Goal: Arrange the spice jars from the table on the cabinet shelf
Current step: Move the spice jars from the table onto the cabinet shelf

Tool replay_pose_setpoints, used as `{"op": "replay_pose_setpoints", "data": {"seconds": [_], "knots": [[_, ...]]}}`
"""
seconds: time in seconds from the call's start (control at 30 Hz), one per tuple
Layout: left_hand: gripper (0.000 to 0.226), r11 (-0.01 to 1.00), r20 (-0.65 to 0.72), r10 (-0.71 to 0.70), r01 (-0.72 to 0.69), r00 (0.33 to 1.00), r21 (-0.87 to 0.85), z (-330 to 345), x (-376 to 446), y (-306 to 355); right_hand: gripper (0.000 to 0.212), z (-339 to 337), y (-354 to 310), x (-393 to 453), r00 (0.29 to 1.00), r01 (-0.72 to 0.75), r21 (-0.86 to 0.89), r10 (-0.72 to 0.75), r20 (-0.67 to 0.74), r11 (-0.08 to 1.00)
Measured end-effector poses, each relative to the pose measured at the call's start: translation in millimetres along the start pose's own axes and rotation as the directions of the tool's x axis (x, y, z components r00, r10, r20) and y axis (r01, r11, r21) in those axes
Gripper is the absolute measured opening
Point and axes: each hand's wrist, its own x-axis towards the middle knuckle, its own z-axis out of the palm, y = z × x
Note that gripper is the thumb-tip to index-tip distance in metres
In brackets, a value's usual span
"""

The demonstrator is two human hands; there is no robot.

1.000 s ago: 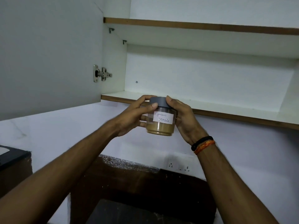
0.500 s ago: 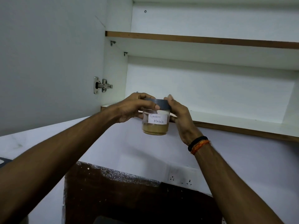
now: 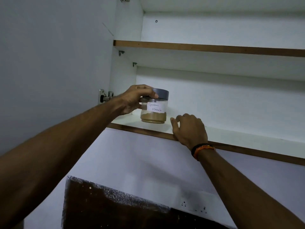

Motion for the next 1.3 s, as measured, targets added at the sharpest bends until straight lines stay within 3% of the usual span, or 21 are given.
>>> {"op": "replay_pose_setpoints", "data": {"seconds": [0.17,0.47,0.7,0.8,0.9,1.1,1.3], "knots": [[0.042,1.0,-0.024,-0.002,0.001,1.0,-0.031,-13.3,24.9,-6.0,0.051,8.6,1.2,-0.9,0.999,-0.038,-0.028,0.038,-0.011,0.999],[0.05,0.988,-0.027,-0.141,0.143,0.99,0.054,-23.8,73.8,-37.6,0.056,12.7,-2.2,-3.6,0.998,-0.043,-0.145,0.038,-0.041,0.989],[0.02,0.982,-0.037,-0.164,0.167,0.986,0.091,-34.1,108.7,-71.6,0.053,15.0,-1.2,-4.7,0.997,-0.037,-0.161,0.027,-0.068,0.986],[0.018,0.964,-0.032,-0.196,0.199,0.98,0.177,-37.7,117.8,-75.7,0.051,15.1,-1.8,-6.1,0.995,-0.034,-0.183,0.015,-0.102,0.982],[0.044,0.928,-0.063,-0.22,0.229,0.973,0.295,-38.5,127.6,-72.4,0.047,12.5,-4.8,-7.9,0.988,-0.031,-0.188,0.002,-0.153,0.982],[0.047,0.792,-0.084,-0.197,0.209,0.977,0.573,-35.5,139.7,-56.4,0.042,8.5,-8.9,-8.3,0.986,-0.035,-0.168,0.007,-0.164,0.985],[0.046,0.749,-0.112,-0.17,0.202,0.979,0.631,-39.2,144.8,-52.4,0.042,8.6,-9.1,-8.9,0.988,-0.043,-0.176,0.016,-0.152,0.983]]}}
